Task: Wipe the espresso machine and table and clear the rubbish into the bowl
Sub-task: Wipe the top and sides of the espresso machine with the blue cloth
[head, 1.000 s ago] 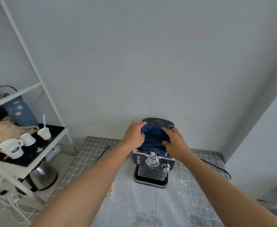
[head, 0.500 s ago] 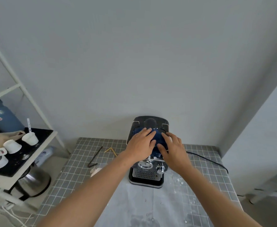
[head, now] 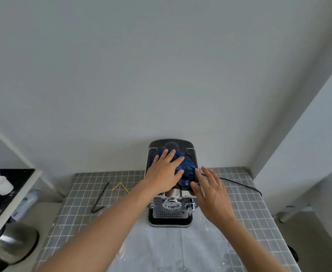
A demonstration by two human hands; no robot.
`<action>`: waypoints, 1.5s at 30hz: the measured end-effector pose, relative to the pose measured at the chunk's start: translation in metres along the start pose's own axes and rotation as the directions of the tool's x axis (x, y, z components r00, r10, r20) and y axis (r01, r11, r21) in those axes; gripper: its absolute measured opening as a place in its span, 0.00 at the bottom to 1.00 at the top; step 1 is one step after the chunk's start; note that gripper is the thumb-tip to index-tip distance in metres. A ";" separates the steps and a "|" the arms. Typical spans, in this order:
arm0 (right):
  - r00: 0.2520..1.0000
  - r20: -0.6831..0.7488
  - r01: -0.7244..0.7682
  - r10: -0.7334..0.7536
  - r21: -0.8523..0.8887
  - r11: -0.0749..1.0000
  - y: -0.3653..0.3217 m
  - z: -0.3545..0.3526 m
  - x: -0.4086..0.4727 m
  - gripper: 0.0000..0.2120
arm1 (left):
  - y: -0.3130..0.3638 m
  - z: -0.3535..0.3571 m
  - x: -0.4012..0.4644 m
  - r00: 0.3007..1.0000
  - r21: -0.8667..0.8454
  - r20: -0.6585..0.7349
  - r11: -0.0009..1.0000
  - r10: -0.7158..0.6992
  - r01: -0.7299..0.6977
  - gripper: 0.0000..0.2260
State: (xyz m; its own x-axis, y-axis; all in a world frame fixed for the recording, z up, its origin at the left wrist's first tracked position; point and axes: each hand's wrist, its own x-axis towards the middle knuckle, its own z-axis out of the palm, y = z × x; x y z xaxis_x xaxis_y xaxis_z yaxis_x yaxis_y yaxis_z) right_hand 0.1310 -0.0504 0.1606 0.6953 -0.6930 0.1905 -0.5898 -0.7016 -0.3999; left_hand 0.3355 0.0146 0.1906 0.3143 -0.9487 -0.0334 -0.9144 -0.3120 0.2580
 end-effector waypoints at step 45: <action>0.989 0.139 0.078 -0.054 -0.174 0.982 -0.004 -0.011 -0.039 0.30 | -0.004 -0.006 0.016 0.997 -0.011 -0.018 0.997 0.081 -0.081 0.23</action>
State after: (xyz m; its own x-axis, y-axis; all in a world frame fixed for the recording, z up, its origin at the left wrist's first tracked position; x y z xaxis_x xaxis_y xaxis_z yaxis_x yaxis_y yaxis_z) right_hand 0.1020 -0.0221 0.1648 0.7766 -0.6242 0.0853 -0.5960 -0.7718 -0.2215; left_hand 0.3456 0.0012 0.1949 0.2440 -0.9698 0.0045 -0.9339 -0.2337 0.2706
